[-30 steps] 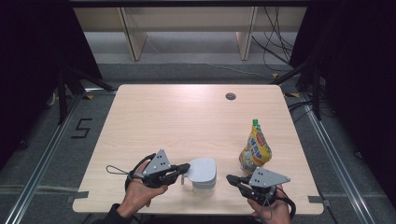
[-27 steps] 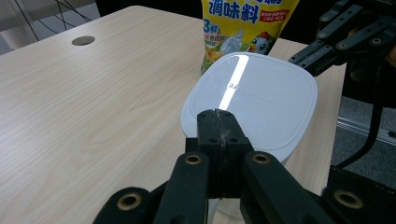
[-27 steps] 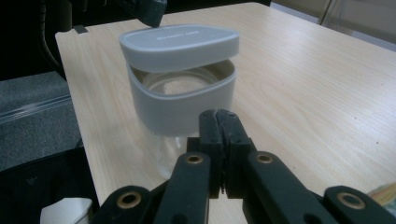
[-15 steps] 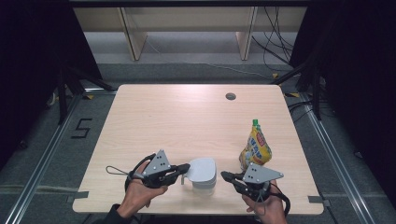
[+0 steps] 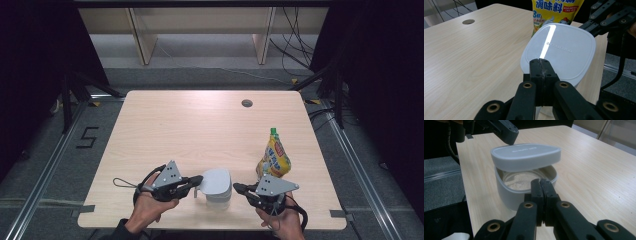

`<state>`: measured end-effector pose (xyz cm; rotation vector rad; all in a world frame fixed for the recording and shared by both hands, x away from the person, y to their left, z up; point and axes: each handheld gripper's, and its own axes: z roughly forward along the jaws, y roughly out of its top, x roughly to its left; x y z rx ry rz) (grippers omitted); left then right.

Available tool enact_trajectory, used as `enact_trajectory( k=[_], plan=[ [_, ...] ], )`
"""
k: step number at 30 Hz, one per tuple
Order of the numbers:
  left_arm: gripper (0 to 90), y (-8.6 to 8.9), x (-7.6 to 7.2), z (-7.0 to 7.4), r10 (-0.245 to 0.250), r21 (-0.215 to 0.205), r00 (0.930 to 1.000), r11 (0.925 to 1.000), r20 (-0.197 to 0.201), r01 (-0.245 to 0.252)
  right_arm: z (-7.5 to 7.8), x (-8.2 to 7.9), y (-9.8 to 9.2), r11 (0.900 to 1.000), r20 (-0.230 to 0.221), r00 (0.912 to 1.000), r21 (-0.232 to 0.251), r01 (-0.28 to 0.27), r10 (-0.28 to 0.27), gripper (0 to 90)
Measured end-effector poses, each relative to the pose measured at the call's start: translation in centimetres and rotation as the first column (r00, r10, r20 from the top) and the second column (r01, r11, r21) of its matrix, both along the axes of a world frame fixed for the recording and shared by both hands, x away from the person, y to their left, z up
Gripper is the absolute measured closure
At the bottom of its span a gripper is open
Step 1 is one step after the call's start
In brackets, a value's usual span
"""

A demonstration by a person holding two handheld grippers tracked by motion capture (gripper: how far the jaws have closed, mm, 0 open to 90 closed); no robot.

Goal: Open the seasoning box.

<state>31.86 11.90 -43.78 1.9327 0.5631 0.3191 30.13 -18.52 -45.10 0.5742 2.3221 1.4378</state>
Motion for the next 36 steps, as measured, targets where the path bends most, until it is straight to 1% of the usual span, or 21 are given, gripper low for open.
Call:
enact_trajectory(
  k=[2, 4, 5, 11, 12, 13, 14, 15, 16, 17, 18, 19, 20, 23, 24, 25, 27, 29, 31, 35, 36],
  plan=[
    [89.1, 0.0, 0.0, 0.0, 0.0, -0.005, 1.0, 1.0, 0.0, 0.0, 0.1, 0.0, 0.0, 1.0, -0.001, 1.0, -0.016, -0.008, 0.008, 90.0],
    [89.1, 0.0, 0.0, 0.0, -0.001, -0.006, 1.0, 1.0, 0.001, 0.001, 0.1, 0.0, 0.1, 1.0, -0.004, 0.9999, -0.012, -0.011, 0.011, 90.0],
    [89.1, 0.0, 0.0, 0.0, 0.0, -0.004, 1.0, 1.0, 0.002, 0.0, 0.3, 0.0, 0.2, 1.0, 0.007, 0.9999, -0.022, -0.013, 0.014, 90.0],
    [89.1, 0.0, 0.0, 0.0, 0.0, -0.004, 1.0, 1.0, 0.002, 0.0, 0.6, 0.0, 0.7, 0.999, 0.012, 0.9996, -0.022, -0.027, 0.027, 90.0],
    [89.1, 0.0, 0.0, -0.1, -0.001, -0.004, 1.0, 1.0, 0.002, 0.001, 0.7, -0.1, 0.8, 1.0, 0.015, 0.9998, -0.017, -0.011, 0.012, 90.0],
    [89.0, 0.0, 0.0, -0.1, -0.001, -0.004, 1.0, 1.0, 0.002, 0.001, 0.8, 0.0, 0.7, 0.999, 0.019, 0.9996, -0.026, -0.022, 0.022, 90.0],
    [88.1, 0.2, 0.0, 0.0, 0.0, -0.005, 1.0, 1.0, -0.006, 0.0, 0.8, 0.0, 0.8, 1.0, 0.031, 0.9993, -0.017, -0.017, 0.018, 90.0],
    [86.6, 0.2, 0.1, -0.1, -0.001, -0.01, 1.0, 0.9999, -0.01, 0.001, 1.0, 0.0, 0.8, 1.0, 0.022, 0.9995, -0.018, -0.022, 0.022, 90.0],
    [84.6, 0.3, 0.1, -0.1, -0.007, -0.024, 0.9998, 0.9997, -0.018, 0.007, 1.0, 0.0, 0.9, 1.0, 0.024, 0.9994, -0.015, -0.023, 0.024, 90.0],
    [81.3, 0.5, 0.1, 0.0, -0.008, -0.018, 0.9998, 0.9998, -0.017, 0.008, 1.1, 0.0, 1.0, 1.0, 0.029, 0.9993, -0.012, -0.023, 0.023, 90.0],
    [75.5, 0.7, 0.3, 0.0, -0.028, -0.031, 0.9995, 0.9991, -0.016, 0.027, 1.2, 0.1, 0.9, 0.999, 0.039, 0.9984, -0.032, -0.04, 0.041, 90.0],
    [69.7, 0.9, 0.2, 0.0, -0.013, -0.038, 0.9992, 0.9992, -0.038, 0.012, 1.2, 0.0, 1.1, 0.999, 0.027, 0.9988, -0.026, -0.04, 0.04, 90.0],
    [65.0, 1.1, 0.1, -0.1, -0.015, -0.056, 0.9989, 0.9984, -0.044, 0.013, 1.3, 0.0, 1.1, 0.999, 0.027, 0.9987, -0.031, -0.043, 0.044, 90.0],
    [57.0, 1.9, -0.2, -0.3, -0.029, -0.046, 0.9978, 0.9986, -0.06, 0.026, 1.4, 0.0, 1.4, 0.999, 0.041, 0.9983, -0.023, -0.04, 0.041, 90.0],
    [52.9, 2.2, -0.4, -0.6, -0.046, -0.031, 0.9974, 0.9985, -0.055, 0.045, 1.5, -0.1, 1.4, 0.999, 0.036, 0.9984, -0.029, -0.043, 0.044, 90.0],
    [49.8, 2.2, -0.4, -0.6, -0.046, -0.031, 0.9974, 0.9985, -0.055, 0.045, 1.6, 0.0, 1.5, 0.999, 0.046, 0.9981, -0.021, -0.041, 0.042, 90.0],
    [45.1, 2.8, -1.3, -1.6, -0.027, -0.017, 0.9964, 0.9995, -0.08, 0.026, 1.8, -0.1, 1.7, 0.999, 0.05, 0.9975, -0.024, -0.048, 0.05, 90.0],
    [41.5, 3.4, -1.7, -2.3, -0.013, 0.007, 0.9975, 0.9999, -0.07, 0.014, 2.0, -0.1, 2.0, 0.998, 0.055, 0.9969, -0.02, -0.056, 0.057, 90.0],
    [37.3, 3.8, -2.2, -2.9, 0.001, 0.001, 0.9965, 1.0, -0.084, -0.001, 2.2, -0.2, 2.3, 0.998, 0.059, 0.9963, -0.028, -0.061, 0.063, 90.0],
    [31.1, 4.8, -2.7, -3.2, 0.028, -0.005, 0.9971, 0.9996, -0.071, -0.029, 2.9, -0.3, 3.0, 0.997, 0.082, 0.9939, -0.029, -0.071, 0.073, 90.0],
    [30.3, 4.9, -2.8, -3.3, 0.04, -0.007, 0.9955, 0.9992, -0.086, -0.041, 3.0, -0.2, 3.2, 0.997, 0.088, 0.9933, -0.03, -0.072, 0.074, 90.0]
  ],
)
